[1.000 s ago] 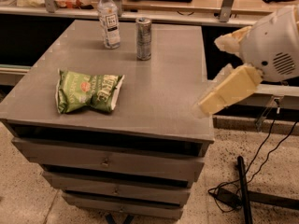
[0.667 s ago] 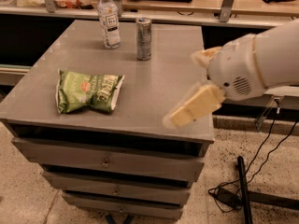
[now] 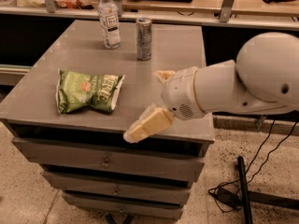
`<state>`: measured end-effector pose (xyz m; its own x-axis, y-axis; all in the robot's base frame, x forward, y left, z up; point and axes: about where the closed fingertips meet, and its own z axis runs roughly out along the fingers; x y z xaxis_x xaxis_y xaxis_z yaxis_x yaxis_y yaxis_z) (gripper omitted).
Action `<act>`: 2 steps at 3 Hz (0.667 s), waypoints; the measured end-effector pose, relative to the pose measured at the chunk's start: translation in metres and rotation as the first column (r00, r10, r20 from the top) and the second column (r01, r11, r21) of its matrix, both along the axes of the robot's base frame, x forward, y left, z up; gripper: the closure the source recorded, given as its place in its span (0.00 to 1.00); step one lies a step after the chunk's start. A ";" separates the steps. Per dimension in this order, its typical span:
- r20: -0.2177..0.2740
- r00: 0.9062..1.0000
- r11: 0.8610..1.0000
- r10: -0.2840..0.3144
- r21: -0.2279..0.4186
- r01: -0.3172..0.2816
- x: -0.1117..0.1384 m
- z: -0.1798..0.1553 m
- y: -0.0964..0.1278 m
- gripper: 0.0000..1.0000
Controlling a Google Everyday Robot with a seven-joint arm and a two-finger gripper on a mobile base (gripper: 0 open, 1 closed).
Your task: Pick green jalapeno chip bag
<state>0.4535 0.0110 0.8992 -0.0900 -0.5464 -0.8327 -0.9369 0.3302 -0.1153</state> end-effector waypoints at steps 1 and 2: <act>0.024 1.000 1.000 -0.002 0.017 0.001 0.012 -0.007 0.026 0.00; 0.051 0.999 1.000 -0.012 0.015 0.011 0.028 -0.012 0.046 0.00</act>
Offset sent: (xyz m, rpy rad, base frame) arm 0.0545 0.0689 -0.0235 0.0072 -0.0831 -0.0288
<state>0.4820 0.0570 0.8874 -0.0532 -0.5329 -0.8445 -0.9260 0.3429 -0.1580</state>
